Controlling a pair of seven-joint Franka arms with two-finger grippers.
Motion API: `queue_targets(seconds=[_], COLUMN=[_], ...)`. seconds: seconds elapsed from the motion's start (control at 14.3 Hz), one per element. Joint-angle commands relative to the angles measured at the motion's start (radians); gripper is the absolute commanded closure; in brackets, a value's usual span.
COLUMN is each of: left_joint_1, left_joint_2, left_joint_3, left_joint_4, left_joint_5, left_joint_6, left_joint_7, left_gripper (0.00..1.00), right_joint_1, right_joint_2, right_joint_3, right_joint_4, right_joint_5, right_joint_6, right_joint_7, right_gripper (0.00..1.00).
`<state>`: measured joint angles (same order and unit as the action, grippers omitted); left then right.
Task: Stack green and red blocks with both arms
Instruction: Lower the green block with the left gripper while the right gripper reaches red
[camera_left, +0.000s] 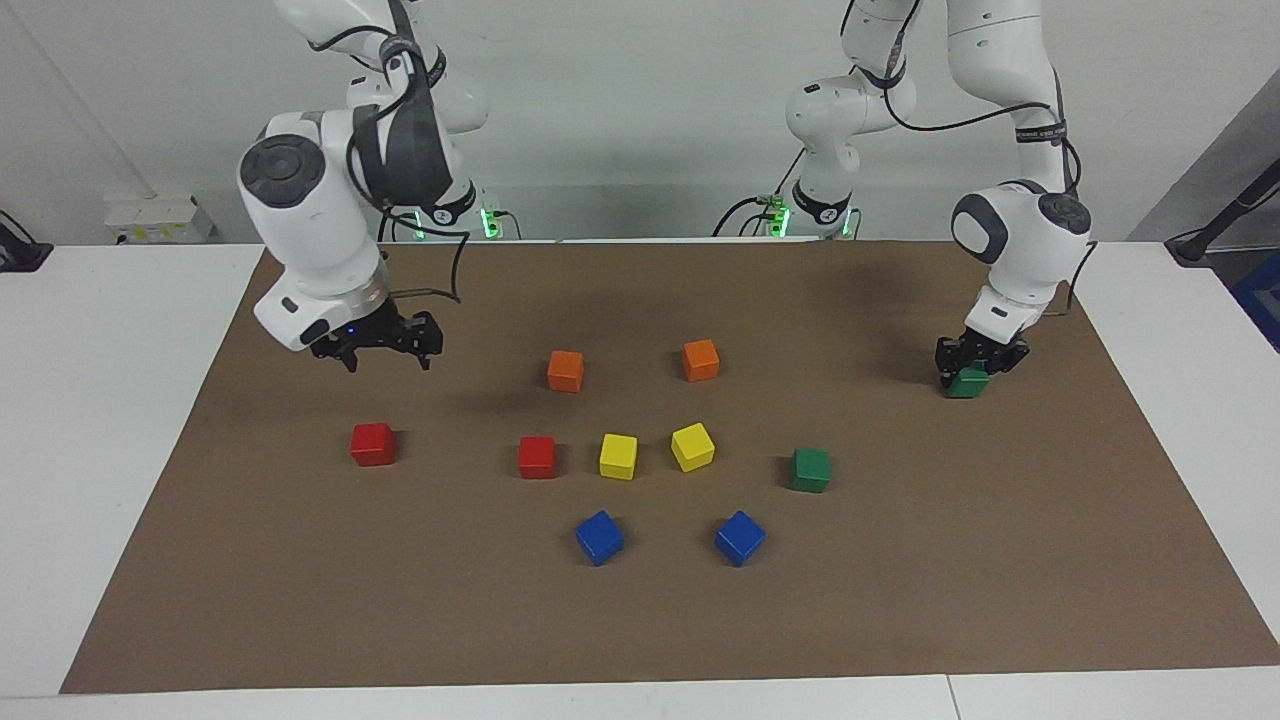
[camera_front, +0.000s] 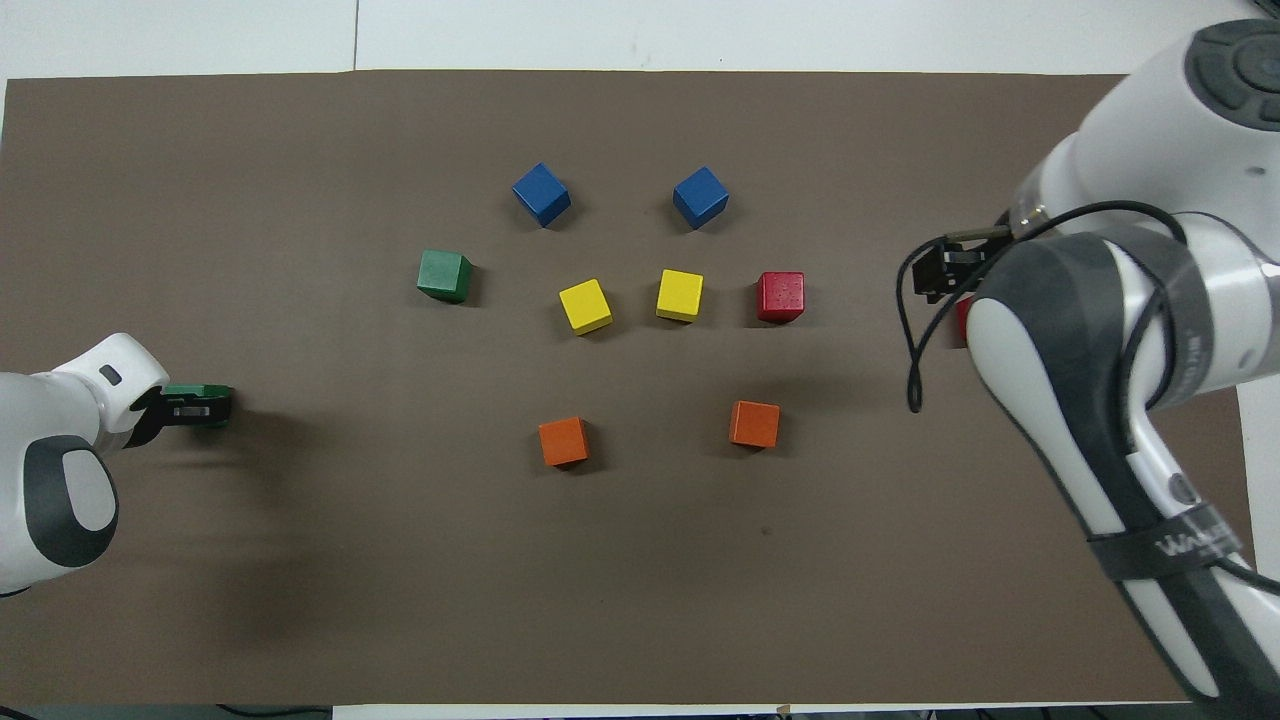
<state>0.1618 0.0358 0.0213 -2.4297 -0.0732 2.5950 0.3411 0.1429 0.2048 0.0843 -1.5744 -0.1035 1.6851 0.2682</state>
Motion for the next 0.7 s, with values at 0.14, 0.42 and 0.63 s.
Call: queue_targets(seconds=[0.14,0.42,0.63], left_joint_1=[-0.015,-0.025,-0.025], left_joint_2=[-0.011,-0.010,-0.008], left_joint_3=[0.008,0.009,0.009], left_joint_4=[-0.016,-0.012,-0.006], left_joint_5=[-0.020,-0.020,-0.020], left_joint_6=[-0.019,-0.042,-0.050], left_joint_7=[-0.001,-0.002,0.001], left_gripper=[1.00,0.99,0.00], right_joint_1=[0.075,0.096,0.101], right_joint_2=[0.120,0.209,0.222], right_joint_3=[0.002,0.003,0.003], right_joint_4=[0.097,0.097,0.059], right_joint_5=[0.040,0.044,0.057], right_joint_6=[0.080,0.222,0.320], right_joint_7=[0.147,0.177,0.187], right_gripper=[0.00,0.00,0.00])
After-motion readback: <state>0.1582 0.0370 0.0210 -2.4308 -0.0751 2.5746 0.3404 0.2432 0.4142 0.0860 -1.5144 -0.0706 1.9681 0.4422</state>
